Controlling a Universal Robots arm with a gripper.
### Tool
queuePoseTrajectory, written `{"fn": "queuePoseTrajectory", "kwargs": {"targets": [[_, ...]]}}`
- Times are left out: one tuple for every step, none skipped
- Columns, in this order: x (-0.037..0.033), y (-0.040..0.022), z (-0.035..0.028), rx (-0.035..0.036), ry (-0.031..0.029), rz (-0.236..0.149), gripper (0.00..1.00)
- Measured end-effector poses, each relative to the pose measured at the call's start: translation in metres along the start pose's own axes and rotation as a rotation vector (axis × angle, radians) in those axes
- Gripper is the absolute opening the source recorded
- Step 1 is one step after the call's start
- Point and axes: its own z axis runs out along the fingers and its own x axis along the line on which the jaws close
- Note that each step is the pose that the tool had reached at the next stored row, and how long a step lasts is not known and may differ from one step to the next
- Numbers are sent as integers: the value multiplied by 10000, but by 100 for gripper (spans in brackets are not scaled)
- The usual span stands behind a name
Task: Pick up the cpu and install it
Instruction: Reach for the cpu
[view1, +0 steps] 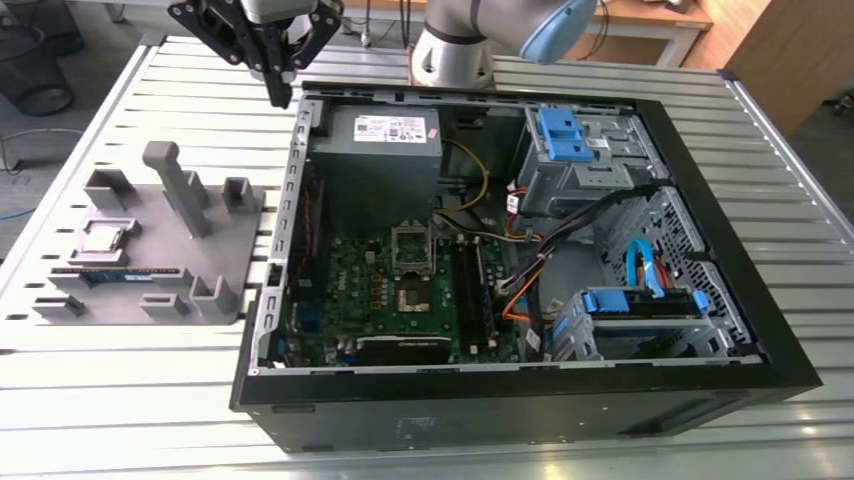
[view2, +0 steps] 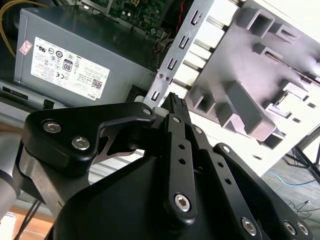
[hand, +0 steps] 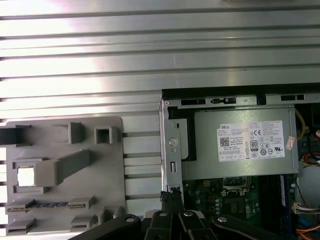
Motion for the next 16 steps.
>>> {"fn": "queuePoseTrajectory", "kwargs": {"targets": [[7, 0, 0, 0, 0, 0, 11], [14, -1, 0, -1, 0, 0, 11], [20, -1, 0, 0, 0, 0, 11], [27, -2, 0, 0, 0, 0, 11], [35, -2, 0, 0, 0, 0, 11], [41, -3, -1, 1, 0, 0, 11], [47, -3, -1, 0, 0, 0, 11], [53, -4, -1, 0, 0, 0, 11], [58, -4, -1, 0, 0, 0, 11], [64, -4, -1, 0, 0, 0, 11], [71, -5, -1, 0, 0, -1, 11], [76, -5, -2, 0, 0, 0, 11], [82, -6, -2, 0, 0, 0, 11], [88, -6, -2, 0, 0, 0, 11], [94, -7, -2, 0, 0, -1, 11], [100, -7, -2, 0, 0, 0, 11]]}}
